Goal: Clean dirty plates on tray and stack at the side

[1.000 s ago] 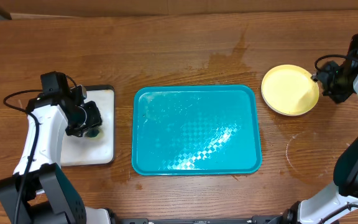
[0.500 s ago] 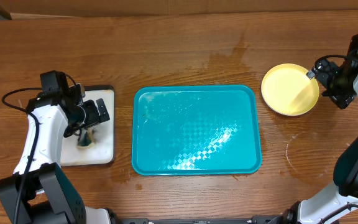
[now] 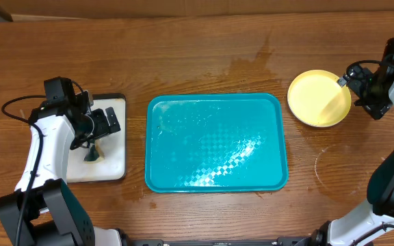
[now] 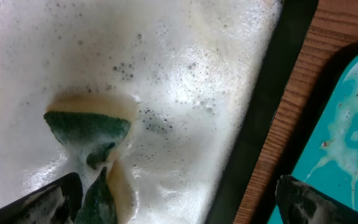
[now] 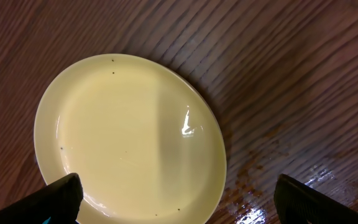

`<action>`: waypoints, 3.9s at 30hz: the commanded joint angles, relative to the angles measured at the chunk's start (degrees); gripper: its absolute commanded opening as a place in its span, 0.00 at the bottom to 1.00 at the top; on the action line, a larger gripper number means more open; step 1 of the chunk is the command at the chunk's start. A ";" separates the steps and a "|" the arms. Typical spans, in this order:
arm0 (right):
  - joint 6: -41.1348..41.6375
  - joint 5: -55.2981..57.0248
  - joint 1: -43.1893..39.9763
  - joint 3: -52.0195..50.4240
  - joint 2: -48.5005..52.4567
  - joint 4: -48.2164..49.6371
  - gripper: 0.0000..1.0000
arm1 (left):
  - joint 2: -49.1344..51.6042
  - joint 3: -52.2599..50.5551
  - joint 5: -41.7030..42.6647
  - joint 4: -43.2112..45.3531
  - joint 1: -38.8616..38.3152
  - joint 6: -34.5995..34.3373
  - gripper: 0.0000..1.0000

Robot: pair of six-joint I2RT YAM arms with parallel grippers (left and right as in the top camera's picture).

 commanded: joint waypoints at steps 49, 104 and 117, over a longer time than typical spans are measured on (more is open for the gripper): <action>-0.22 3.78 21.68 0.07 -63.49 -1.49 1.00 | 0.26 0.00 -0.59 0.35 0.20 -0.39 1.00; 1.31 5.68 18.27 -85.22 -106.40 50.36 1.00 | 0.26 0.00 -0.59 0.35 0.20 -0.39 1.00; 1.31 5.68 18.27 -85.22 -106.40 50.36 1.00 | 0.26 0.00 -0.59 0.35 0.20 -0.39 1.00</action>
